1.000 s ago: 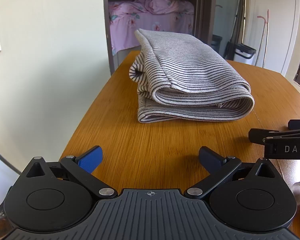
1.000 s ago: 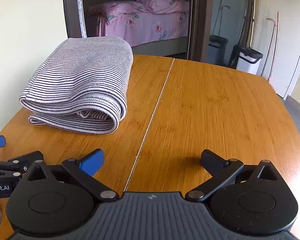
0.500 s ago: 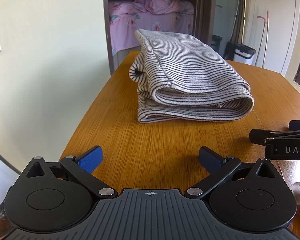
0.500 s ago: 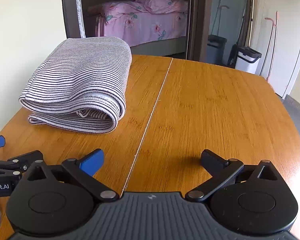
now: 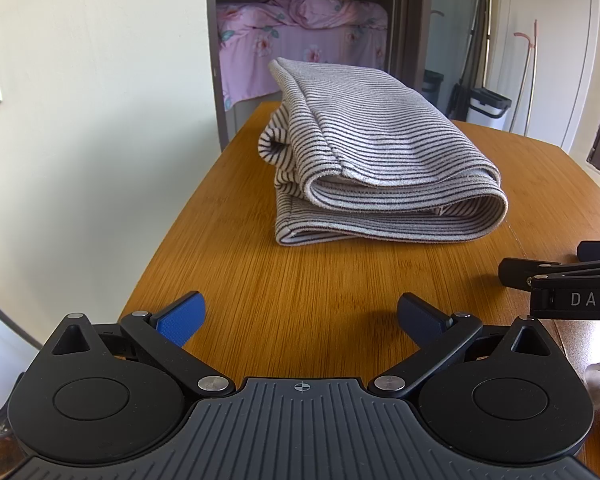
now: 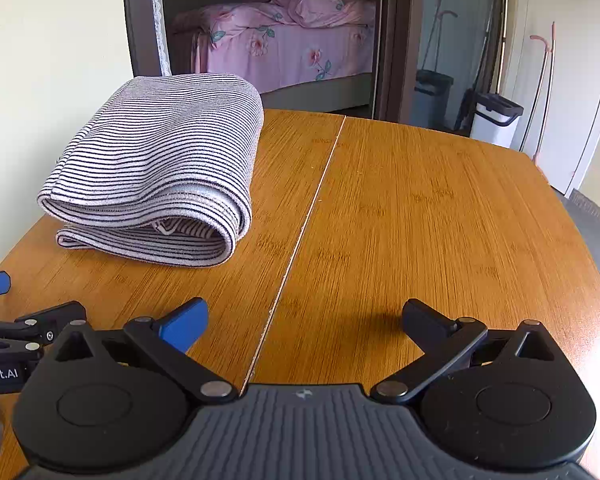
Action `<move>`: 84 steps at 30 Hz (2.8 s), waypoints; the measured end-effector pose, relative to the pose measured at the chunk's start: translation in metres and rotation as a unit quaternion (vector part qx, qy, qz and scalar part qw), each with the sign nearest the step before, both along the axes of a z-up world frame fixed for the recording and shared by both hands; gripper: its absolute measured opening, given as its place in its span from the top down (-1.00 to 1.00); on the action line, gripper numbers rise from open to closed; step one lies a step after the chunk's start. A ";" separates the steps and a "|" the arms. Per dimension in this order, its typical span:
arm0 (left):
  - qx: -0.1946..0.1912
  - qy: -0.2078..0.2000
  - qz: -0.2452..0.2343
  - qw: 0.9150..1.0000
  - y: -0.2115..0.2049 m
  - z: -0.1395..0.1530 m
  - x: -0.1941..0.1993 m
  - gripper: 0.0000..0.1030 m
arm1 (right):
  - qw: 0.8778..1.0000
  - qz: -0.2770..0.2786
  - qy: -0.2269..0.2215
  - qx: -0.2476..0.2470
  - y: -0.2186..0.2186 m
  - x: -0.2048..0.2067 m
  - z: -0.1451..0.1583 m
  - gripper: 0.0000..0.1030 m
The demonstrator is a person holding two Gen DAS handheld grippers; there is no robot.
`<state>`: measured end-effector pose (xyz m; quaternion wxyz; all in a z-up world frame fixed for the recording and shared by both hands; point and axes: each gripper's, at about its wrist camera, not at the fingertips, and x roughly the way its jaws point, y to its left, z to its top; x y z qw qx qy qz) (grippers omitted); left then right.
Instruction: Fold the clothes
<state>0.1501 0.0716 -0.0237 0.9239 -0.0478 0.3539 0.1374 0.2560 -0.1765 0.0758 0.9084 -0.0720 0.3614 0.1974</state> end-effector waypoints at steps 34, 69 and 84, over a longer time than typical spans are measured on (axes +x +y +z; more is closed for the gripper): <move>0.005 -0.013 -0.002 1.000 -0.010 -0.001 0.016 -1.00 | 0.999 0.023 -0.023 0.010 -0.008 0.001 -0.004 -1.00; 0.006 -0.013 -0.002 1.000 -0.011 -0.003 0.014 -1.00 | 0.999 0.022 -0.023 0.009 -0.008 0.001 -0.003 -1.00; 0.006 -0.013 -0.002 1.000 -0.010 -0.002 0.015 -1.00 | 0.999 0.022 -0.022 0.009 -0.009 0.001 -0.003 -1.00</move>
